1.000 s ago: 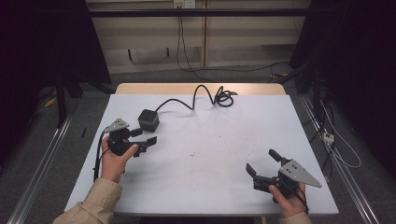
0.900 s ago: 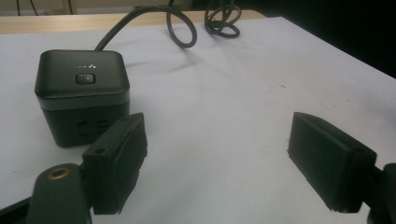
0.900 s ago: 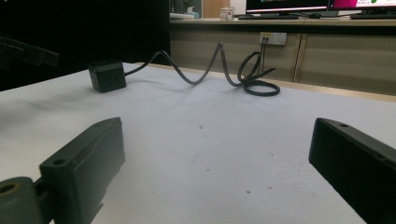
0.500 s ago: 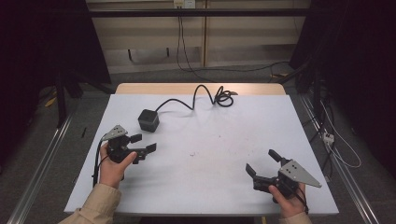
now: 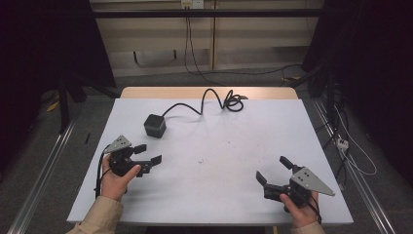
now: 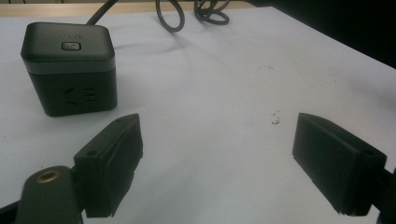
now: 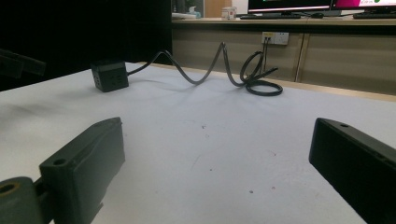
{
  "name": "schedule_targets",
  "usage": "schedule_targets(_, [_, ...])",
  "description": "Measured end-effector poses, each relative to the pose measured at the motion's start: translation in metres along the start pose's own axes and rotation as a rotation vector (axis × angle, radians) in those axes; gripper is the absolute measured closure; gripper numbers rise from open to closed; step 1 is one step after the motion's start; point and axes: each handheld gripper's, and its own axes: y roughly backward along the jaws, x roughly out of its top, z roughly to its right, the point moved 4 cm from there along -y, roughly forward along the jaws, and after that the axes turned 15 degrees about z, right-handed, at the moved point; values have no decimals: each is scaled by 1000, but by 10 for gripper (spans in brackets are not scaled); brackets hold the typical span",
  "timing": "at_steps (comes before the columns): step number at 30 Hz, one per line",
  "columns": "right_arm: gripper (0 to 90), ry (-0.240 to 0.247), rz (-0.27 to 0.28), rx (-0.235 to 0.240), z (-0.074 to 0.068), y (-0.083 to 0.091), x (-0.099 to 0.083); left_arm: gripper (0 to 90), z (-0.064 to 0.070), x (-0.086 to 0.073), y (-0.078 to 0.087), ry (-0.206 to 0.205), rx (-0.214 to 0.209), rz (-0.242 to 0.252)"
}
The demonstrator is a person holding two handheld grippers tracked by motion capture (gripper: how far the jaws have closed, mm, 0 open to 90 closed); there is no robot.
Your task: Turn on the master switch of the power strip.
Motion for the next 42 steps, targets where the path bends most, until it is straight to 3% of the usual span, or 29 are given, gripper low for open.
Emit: schedule_targets(42, [28,-4,-1,-2,0,1,0,106,8,-17,18,-14,-7,-23])
